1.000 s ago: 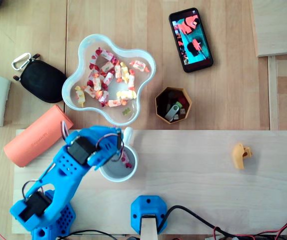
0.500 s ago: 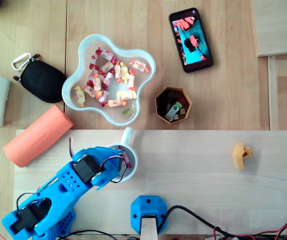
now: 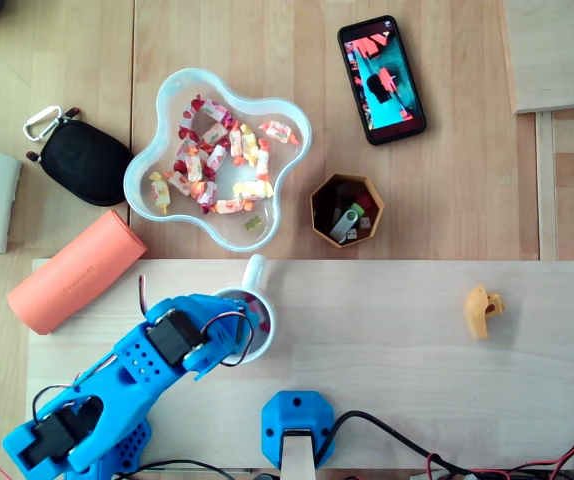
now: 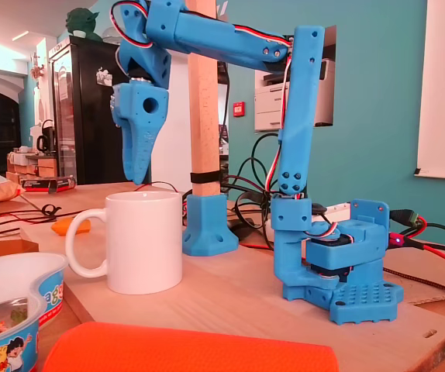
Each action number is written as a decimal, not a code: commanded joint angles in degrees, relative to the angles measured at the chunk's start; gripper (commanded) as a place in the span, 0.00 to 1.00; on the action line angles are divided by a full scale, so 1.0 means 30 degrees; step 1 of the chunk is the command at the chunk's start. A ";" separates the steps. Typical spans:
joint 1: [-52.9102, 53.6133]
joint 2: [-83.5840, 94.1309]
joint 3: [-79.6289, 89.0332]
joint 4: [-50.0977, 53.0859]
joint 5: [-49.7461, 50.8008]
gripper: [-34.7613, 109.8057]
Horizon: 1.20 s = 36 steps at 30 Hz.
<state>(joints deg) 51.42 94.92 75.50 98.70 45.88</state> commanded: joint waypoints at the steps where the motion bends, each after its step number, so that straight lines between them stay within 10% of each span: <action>1: 0.0498 0.1113 -0.0059 0.0000 0.0117 0.46; 22: -0.4512 0.0996 0.1641 -0.0264 0.0469 0.50; 36: -1.1045 0.1377 0.1758 -0.9375 0.1670 0.50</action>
<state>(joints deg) 17.05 95.36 80.51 73.83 52.21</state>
